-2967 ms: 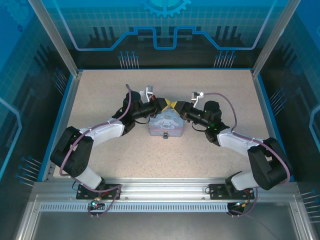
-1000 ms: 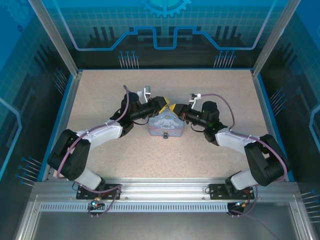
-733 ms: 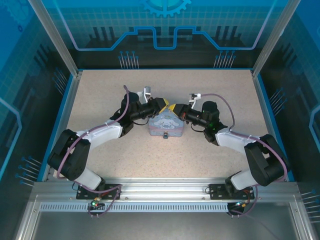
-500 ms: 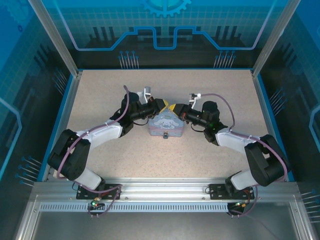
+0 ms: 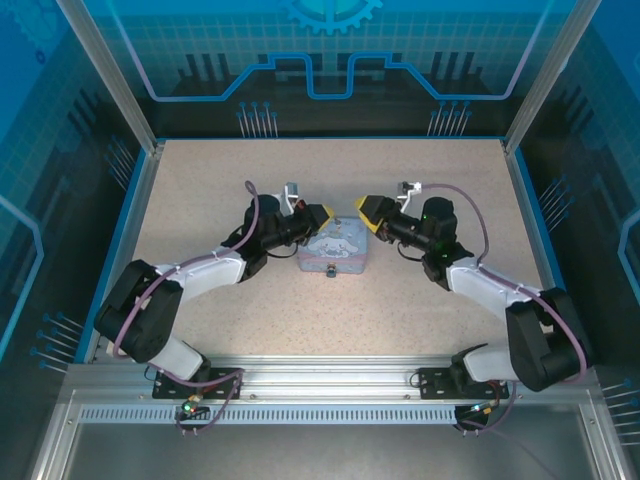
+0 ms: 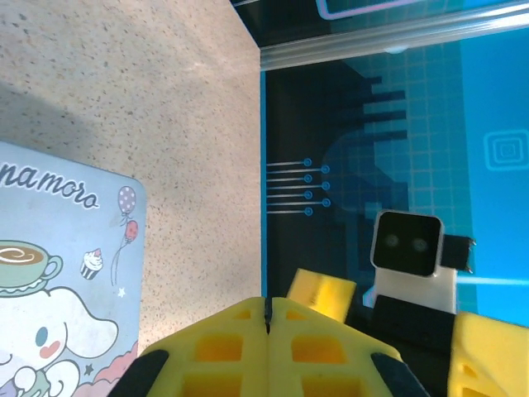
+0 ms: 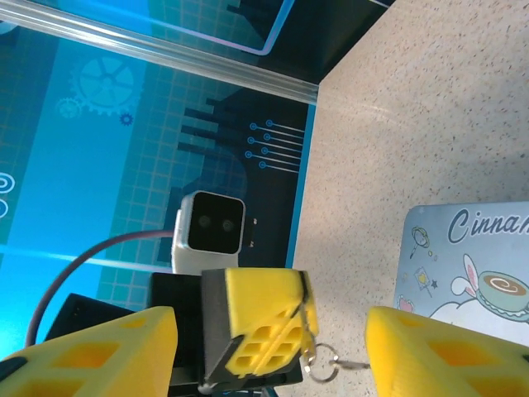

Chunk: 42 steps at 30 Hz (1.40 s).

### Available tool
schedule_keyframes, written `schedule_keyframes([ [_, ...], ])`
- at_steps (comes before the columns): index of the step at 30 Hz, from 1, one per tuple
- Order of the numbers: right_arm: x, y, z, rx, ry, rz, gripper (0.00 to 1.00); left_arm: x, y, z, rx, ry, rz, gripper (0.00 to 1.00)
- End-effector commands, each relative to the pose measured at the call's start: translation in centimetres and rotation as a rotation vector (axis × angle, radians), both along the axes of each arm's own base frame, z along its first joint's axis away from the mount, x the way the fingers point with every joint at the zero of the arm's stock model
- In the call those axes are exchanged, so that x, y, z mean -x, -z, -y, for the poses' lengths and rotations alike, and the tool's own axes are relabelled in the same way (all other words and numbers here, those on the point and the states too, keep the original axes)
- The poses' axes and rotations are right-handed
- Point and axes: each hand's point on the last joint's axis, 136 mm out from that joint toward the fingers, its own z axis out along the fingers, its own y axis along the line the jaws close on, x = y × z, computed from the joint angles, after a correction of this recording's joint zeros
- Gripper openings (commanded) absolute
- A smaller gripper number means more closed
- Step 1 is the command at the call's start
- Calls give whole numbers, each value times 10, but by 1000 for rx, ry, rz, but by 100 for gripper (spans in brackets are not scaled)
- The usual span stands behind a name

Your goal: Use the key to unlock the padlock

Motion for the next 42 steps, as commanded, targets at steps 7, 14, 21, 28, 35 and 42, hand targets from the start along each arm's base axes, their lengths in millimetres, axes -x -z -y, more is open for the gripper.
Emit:
schedule_keyframes([
  [7,12,1,6,9,18,-15,61,0,-24,-5,44,-210,28,0],
  [14,6,-14,-4,-25,36,5,59,2,-33,-6,41,-281,22,0],
  [21,-1,-18,-21,-60,18,9,57,2,-39,-7,50,-310,20,0],
  [28,-6,-16,-43,-73,-13,10,55,3,-41,-7,40,-325,9,0],
  [35,-6,-5,-56,-78,-32,-8,50,2,-43,-7,44,-339,14,0],
  [42,-2,2,-56,-82,-31,-26,44,0,-44,-11,35,-366,24,0],
])
